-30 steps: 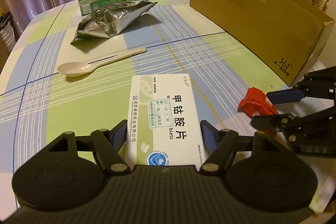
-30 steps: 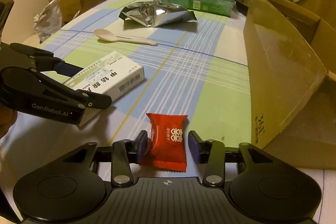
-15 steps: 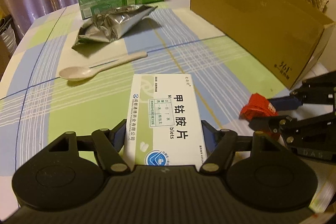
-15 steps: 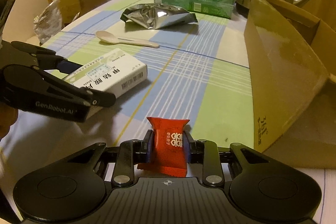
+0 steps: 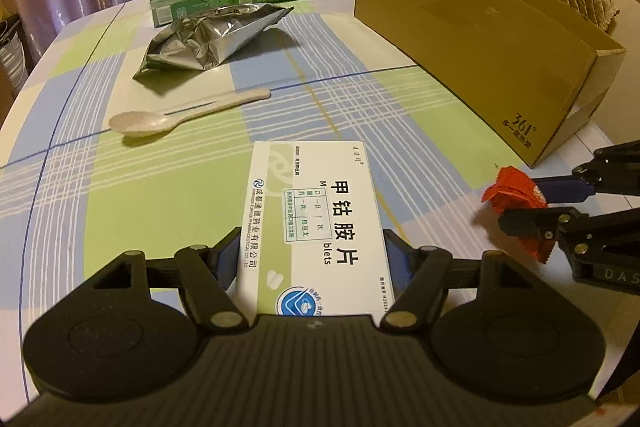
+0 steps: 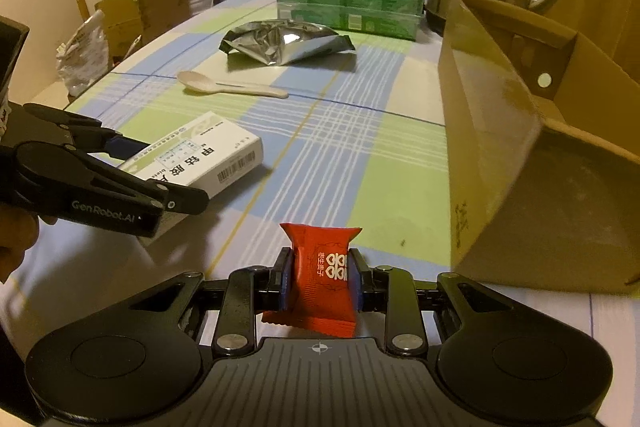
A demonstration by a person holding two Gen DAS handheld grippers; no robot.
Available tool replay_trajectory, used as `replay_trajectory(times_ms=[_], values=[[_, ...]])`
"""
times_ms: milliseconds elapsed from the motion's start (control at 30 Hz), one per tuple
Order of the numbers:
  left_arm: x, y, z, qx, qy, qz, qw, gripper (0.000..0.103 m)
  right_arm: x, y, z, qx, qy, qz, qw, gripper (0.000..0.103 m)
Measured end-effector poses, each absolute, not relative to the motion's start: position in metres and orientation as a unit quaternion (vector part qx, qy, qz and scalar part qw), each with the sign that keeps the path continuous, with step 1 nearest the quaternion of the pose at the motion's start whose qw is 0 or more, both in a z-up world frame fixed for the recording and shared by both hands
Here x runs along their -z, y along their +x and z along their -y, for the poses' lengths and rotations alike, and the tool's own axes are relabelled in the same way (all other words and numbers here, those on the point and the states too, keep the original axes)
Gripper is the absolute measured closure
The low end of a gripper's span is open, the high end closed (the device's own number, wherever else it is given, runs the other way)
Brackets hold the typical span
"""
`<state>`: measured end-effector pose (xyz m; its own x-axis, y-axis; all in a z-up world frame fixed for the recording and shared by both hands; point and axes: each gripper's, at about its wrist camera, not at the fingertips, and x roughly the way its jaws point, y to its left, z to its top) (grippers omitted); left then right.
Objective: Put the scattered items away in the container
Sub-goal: 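Carry the medicine box with the left tool while the right carries the candy packet to the box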
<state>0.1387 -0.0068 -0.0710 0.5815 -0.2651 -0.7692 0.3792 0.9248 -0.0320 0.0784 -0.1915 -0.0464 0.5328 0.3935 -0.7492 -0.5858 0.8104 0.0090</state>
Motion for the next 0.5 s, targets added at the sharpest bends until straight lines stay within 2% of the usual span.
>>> replay_trajectory(times_ms=[500], values=[[0.041,0.116,0.017,0.175,0.064,-0.403,0.896,0.036,0.016,0.058,0.212,-0.274,-0.1,-0.367,0.883,0.078]])
